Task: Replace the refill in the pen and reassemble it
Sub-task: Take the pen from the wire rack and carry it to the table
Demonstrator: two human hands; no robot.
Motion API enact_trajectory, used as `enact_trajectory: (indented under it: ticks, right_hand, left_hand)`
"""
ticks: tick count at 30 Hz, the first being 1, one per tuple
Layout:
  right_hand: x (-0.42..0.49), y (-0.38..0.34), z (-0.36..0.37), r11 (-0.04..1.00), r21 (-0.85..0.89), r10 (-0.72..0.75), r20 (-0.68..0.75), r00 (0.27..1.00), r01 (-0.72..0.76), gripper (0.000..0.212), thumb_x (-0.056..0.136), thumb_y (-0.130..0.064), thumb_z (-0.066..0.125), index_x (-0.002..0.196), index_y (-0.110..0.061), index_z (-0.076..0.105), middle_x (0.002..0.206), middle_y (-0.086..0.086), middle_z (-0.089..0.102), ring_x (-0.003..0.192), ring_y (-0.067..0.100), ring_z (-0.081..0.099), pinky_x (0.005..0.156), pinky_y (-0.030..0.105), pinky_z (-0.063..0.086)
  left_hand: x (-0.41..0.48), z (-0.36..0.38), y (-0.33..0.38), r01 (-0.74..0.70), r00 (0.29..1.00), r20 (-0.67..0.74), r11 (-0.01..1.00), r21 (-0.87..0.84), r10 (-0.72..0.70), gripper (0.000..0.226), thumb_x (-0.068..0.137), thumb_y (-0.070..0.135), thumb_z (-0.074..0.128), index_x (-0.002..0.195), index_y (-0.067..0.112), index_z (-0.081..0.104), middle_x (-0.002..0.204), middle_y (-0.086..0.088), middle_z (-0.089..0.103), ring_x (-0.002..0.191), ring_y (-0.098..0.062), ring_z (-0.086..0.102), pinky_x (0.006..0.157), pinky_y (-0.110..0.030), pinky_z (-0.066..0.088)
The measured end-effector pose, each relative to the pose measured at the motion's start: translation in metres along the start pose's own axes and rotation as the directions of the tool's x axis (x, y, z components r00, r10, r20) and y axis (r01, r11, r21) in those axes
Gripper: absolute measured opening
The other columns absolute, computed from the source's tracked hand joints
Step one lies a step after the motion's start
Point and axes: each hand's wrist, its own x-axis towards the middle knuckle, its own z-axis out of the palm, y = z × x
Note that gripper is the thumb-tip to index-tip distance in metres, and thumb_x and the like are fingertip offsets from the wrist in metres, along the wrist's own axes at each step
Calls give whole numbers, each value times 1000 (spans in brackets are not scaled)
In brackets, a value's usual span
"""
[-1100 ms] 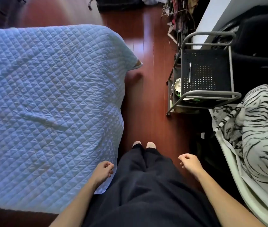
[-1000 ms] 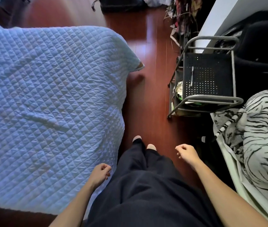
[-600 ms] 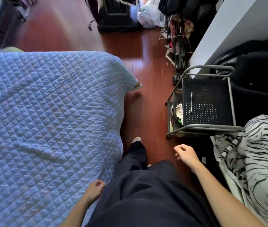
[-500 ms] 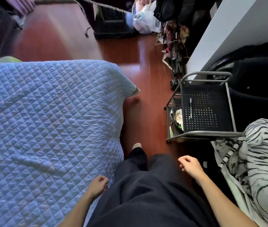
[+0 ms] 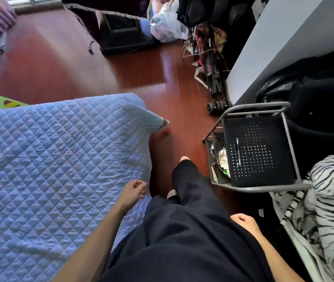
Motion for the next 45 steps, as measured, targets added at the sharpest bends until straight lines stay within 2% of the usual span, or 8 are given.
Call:
enact_trajectory:
  ticks: [4, 9, 12, 17, 22, 25, 37, 45]
  right_hand:
    - [35, -60, -10, 999, 38, -20, -22, 1000, 21, 15, 104, -4, 63, 94, -1, 75, 83, 19, 70, 62, 19, 58, 51, 18, 47]
    - [72, -120, -23, 990, 119, -62, -61, 996, 69, 15, 105, -8, 62, 98, -3, 74, 72, 9, 67, 57, 16, 56, 43, 14, 41]
    - [84, -138, -30, 983, 169, -53, -86, 995, 67, 16, 104, -14, 64, 96, -10, 77, 73, 5, 71, 57, 15, 60, 52, 21, 44]
    - [96, -145, -40, 954, 298, 5, -117, 993, 30, 15, 101, -17, 66, 101, -8, 78, 75, 4, 72, 61, 16, 62, 64, 29, 48]
    - [117, -149, -58, 917, 398, 117, -234, 965, -14, 11, 96, -13, 68, 95, -9, 79, 92, 19, 78, 85, 34, 70, 93, 52, 58]
    - [139, -150, -69, 938, 347, 135, -332, 933, -12, 15, 97, -17, 68, 102, -8, 80, 108, 16, 80, 106, 36, 70, 93, 39, 55]
    - [250, -155, -69, 952, 301, 178, -428, 886, -45, 16, 96, -22, 76, 111, -17, 72, 104, 4, 76, 100, 24, 72, 87, 44, 59]
    - [269, -160, -60, 956, 291, 176, -431, 885, -49, 19, 95, -26, 78, 111, -16, 73, 108, 7, 75, 94, 22, 71, 82, 38, 57]
  left_hand:
    - [14, -9, 14, 127, 991, 21, 986, 111, -130, 20, 104, 5, 51, 85, 4, 55, 70, -9, 53, 55, -14, 47, 49, -19, 39]
    - [33, -22, 32, 144, 986, 35, 930, 339, -165, 29, 102, 8, 52, 74, 7, 56, 62, -4, 54, 49, -11, 45, 46, -19, 37]
    - [49, -26, 57, 98, 986, 83, 906, 412, -145, 37, 102, 7, 52, 65, 11, 53, 60, 0, 54, 51, -7, 46, 55, -24, 40]
    - [78, -17, 114, 98, 984, 92, 902, 420, -150, 24, 104, 7, 54, 80, 6, 59, 67, -9, 59, 54, -16, 51, 45, -15, 41]
    - [109, 5, 162, -30, 988, 143, 835, 549, -59, 19, 103, 15, 58, 86, 9, 65, 74, -8, 68, 56, -15, 58, 52, -19, 44]
    - [130, 20, 174, -80, 978, 203, 803, 591, -52, 22, 103, 17, 58, 83, 12, 64, 74, -6, 70, 57, -16, 59, 54, -25, 44]
    - [211, 98, 175, -154, 922, 357, 708, 689, -147, 18, 102, 25, 59, 95, 12, 69, 81, -7, 74, 66, -19, 63, 71, -34, 50]
    - [220, 102, 186, -165, 923, 366, 737, 656, -119, 16, 102, 23, 60, 88, 18, 67, 75, -3, 73, 63, -17, 63, 63, -29, 47]
